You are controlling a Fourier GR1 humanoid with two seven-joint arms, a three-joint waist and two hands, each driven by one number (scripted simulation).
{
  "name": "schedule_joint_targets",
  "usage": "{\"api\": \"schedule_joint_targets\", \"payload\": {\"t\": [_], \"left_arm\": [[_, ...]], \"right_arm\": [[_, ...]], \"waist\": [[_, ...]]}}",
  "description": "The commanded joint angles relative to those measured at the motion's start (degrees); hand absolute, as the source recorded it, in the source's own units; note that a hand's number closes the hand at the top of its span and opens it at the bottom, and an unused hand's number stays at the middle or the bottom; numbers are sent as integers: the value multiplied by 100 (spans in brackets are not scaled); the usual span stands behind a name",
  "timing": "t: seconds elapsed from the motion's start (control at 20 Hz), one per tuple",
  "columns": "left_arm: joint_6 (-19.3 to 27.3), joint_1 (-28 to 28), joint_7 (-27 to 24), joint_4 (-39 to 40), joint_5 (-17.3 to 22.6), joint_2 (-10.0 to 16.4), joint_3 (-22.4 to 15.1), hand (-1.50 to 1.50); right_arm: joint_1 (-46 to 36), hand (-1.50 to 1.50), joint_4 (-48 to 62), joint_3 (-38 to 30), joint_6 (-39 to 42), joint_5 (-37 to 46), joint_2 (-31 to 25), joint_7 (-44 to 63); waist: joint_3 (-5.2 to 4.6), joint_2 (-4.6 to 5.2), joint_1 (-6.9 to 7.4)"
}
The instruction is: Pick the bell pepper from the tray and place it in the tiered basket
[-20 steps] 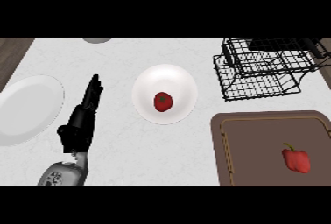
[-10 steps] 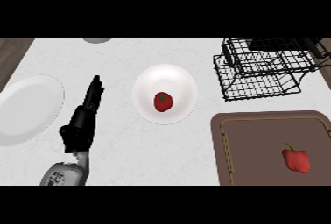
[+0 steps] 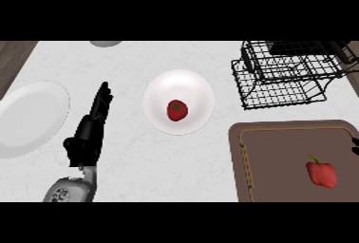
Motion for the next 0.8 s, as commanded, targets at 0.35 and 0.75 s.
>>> {"api": "schedule_joint_targets", "payload": {"t": [0.35, 0.75], "left_arm": [[-35, -50, 97, -21, -158, -198, 37, 0], [-266, -38, 284, -168, -74, -159, 206, 0]], "right_arm": [[-379, -150, 147, 401, 433, 343, 235, 113], [-436, -150, 363, 414, 318, 597, 355, 26]], "waist": [[0, -1, 5], [0, -1, -1]]}}
